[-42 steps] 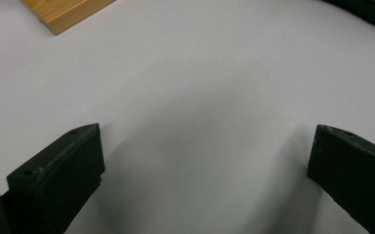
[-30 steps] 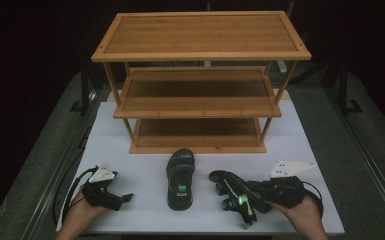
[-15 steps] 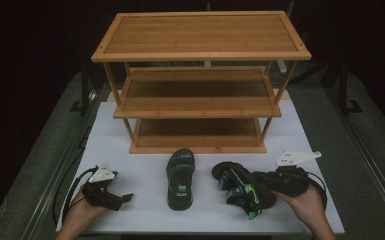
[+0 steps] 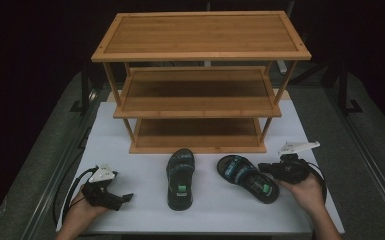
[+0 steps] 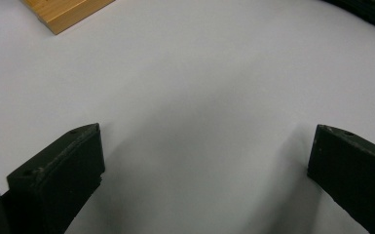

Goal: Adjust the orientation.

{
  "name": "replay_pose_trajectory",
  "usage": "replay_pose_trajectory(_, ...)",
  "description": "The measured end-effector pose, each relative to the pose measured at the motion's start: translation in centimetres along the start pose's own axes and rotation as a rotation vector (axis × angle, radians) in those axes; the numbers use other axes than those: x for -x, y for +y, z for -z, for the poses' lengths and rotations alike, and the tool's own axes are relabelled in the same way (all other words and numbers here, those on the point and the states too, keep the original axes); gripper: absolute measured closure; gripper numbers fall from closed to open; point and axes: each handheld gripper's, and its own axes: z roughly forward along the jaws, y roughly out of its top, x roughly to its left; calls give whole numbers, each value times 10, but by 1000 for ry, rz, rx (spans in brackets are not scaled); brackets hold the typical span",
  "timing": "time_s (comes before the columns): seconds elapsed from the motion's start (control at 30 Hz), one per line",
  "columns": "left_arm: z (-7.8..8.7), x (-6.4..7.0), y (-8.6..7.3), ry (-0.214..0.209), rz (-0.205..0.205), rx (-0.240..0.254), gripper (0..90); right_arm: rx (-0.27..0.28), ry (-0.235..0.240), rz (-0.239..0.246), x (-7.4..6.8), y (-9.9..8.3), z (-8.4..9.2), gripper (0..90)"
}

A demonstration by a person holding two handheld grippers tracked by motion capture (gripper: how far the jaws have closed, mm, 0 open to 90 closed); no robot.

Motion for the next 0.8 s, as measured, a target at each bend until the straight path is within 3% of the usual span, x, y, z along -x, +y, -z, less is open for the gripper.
replay_pose_trajectory(0.13, 0, 0, 0, 1, 0, 0, 0, -49, -11, -22, 10, -6, -13, 898)
replay_pose_trajectory(0.2, 0, 0, 0, 1, 0, 1, 0, -43, 18, -49, 16, -10, -14, 898)
replay_pose_trajectory(0.27, 0, 0, 0, 2, 0, 1, 0, -58, -2, -49, 18, -13, -15, 897)
replay_pose_trajectory(0.37, 0, 0, 0, 1, 1, 2, 0, -11, -30, -52, 21, -12, -6, 896)
replay_pose_trajectory(0.53, 0, 0, 0, 1, -1, 0, 0, 89, -55, -52, 21, -4, 20, 733)
replay_pose_trajectory(0.6, 0, 0, 0, 1, 0, 2, 0, 121, -25, -19, 16, 2, 30, 662)
replay_pose_trajectory(0.67, 0, 0, 0, 2, -1, 2, 0, 132, 35, 11, 11, 8, 34, 601)
replay_pose_trajectory(0.8, 0, 0, 0, 1, 1, 4, 0, 127, 123, 63, 2, 17, 27, 517)
